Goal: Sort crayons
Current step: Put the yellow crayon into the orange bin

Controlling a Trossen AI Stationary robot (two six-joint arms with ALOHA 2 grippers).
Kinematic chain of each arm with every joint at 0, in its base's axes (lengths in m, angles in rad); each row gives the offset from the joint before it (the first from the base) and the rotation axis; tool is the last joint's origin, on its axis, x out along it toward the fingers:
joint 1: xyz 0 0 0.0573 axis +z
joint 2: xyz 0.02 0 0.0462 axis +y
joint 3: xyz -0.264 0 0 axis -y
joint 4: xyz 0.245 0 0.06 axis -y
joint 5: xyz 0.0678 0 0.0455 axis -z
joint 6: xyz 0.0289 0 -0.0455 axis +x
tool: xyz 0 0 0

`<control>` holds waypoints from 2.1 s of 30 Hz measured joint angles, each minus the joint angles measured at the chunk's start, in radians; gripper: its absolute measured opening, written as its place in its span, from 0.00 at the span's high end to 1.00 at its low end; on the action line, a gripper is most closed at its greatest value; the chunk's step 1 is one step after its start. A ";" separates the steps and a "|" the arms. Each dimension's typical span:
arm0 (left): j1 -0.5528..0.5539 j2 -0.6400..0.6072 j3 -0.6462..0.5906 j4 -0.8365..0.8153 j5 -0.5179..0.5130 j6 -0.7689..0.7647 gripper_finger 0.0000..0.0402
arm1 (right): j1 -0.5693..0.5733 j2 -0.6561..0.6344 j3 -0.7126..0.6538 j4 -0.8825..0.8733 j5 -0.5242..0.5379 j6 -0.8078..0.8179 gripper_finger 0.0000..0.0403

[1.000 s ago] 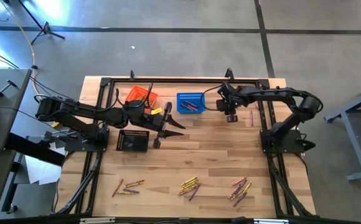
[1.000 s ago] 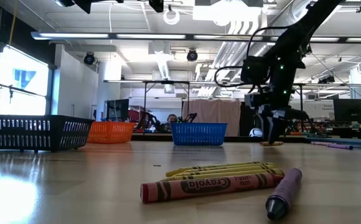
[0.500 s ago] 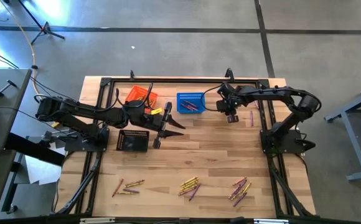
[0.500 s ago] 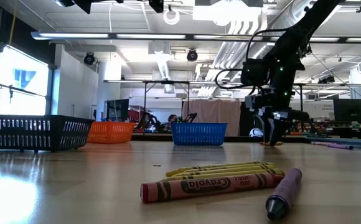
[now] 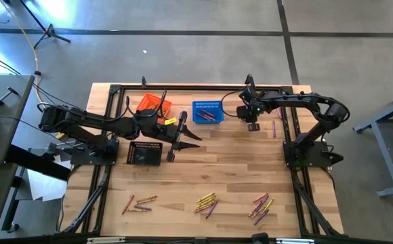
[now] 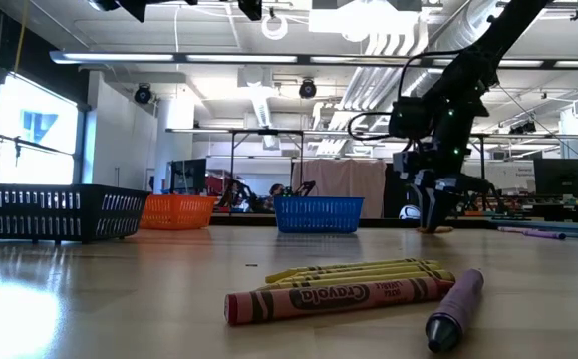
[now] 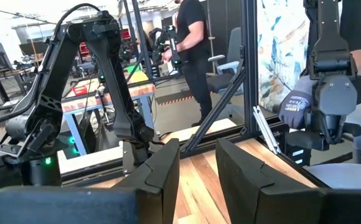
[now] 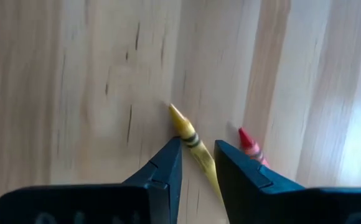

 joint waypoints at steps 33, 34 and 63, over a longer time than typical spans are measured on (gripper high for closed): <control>0.000 0.000 0.000 -0.022 0.000 -0.010 0.77 | 0.000 0.083 0.008 -0.012 -0.089 0.004 0.80; 0.000 0.000 0.000 -0.022 0.000 -0.009 0.76 | 0.000 0.080 0.008 -0.014 -0.087 0.004 0.80; 0.000 0.000 0.000 -0.048 0.000 -0.037 0.77 | 0.010 0.091 0.180 -0.209 -0.104 0.227 0.79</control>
